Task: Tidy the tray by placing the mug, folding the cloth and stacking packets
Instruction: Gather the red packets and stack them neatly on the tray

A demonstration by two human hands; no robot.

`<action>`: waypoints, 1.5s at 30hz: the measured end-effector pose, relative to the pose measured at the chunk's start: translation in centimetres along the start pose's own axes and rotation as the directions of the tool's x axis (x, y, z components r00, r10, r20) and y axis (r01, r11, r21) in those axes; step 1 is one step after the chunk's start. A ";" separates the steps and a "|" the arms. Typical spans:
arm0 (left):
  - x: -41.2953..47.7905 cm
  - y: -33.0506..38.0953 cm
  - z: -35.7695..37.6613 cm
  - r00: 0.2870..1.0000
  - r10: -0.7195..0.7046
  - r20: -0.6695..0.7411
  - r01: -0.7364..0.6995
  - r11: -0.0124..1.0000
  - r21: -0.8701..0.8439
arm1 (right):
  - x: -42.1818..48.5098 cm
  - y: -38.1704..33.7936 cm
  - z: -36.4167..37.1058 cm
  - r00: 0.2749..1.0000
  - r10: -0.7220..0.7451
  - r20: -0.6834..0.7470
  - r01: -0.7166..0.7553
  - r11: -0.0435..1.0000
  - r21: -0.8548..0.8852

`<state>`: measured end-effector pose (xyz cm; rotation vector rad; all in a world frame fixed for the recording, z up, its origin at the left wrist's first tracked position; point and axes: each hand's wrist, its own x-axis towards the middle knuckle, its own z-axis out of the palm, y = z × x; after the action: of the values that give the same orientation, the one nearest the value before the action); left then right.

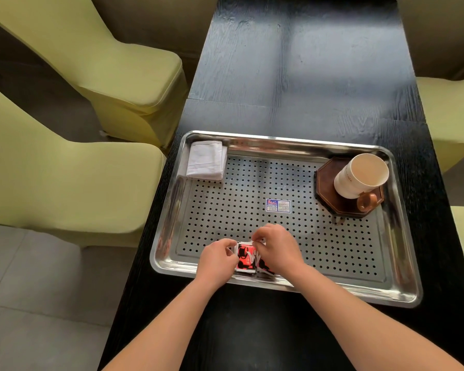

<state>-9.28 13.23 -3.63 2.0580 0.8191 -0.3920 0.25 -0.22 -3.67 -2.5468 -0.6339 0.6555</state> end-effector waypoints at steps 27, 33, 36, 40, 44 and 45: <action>-0.6 0.6 1.3 0.995 0.081 -0.065 -0.068 0.981 0.181 | -2.7 3.1 -0.2 0.945 0.326 0.021 -0.325 0.929 0.178; -0.5 0.3 1.3 0.993 0.080 -0.084 -0.065 0.984 0.166 | -3.2 3.1 0.6 0.932 0.362 -0.005 -0.353 0.912 0.207; -0.4 0.4 1.4 0.995 0.065 -0.072 -0.053 0.986 0.159 | -3.3 2.9 0.8 0.930 0.367 0.011 -0.360 0.904 0.231; -0.3 0.3 1.4 0.996 0.045 -0.071 -0.034 0.988 0.150 | -3.3 3.2 0.7 0.920 0.391 0.020 -0.378 0.876 0.299; -0.3 0.4 1.4 0.998 0.028 -0.060 -0.019 0.988 0.155 | -3.2 3.0 0.9 0.922 0.388 0.020 -0.377 0.880 0.291; -0.2 0.4 1.5 0.998 0.023 -0.051 -0.015 0.988 0.151 | -3.1 3.0 0.9 0.923 0.385 0.020 -0.374 0.883 0.284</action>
<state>-9.11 11.79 -4.13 2.2229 0.8217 -0.4012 -1.76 -3.99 -4.88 -2.4166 -0.0118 0.7635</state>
